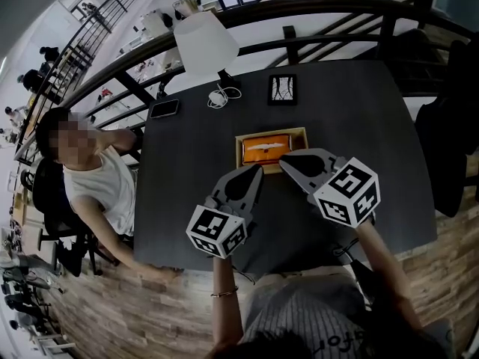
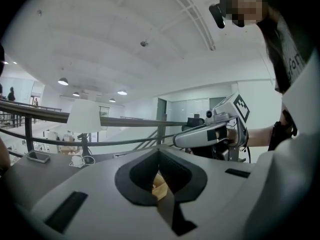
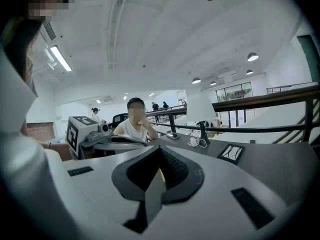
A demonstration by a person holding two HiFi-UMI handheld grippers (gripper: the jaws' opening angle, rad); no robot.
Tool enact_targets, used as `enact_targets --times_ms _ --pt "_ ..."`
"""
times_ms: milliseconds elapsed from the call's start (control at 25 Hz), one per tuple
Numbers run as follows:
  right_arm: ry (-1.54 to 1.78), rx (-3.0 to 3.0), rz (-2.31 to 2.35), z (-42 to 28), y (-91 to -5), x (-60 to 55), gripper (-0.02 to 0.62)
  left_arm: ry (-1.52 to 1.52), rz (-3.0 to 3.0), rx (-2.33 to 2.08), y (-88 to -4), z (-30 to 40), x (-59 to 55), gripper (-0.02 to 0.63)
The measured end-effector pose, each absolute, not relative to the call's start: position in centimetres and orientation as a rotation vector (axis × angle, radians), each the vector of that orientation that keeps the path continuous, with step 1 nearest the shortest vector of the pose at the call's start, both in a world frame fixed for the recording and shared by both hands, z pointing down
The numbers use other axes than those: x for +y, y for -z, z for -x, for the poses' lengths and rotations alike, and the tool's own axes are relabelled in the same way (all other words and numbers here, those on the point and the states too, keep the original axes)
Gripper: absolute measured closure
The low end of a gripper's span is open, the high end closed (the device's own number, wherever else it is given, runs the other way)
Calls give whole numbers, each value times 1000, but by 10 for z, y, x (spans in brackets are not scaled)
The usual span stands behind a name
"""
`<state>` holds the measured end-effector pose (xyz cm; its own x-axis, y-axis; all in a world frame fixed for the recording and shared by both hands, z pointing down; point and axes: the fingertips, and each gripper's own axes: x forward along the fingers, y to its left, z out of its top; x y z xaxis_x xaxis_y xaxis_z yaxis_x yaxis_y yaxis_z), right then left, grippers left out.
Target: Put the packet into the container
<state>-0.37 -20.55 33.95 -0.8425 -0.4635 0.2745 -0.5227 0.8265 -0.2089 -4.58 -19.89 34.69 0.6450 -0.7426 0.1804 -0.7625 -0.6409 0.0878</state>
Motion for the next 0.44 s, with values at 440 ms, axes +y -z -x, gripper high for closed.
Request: enact_targets --times_ms 440 --pt "-396 -2805 -788 -6 -342 -199 584 -209 -2751 -1228 -342 31 -192 598"
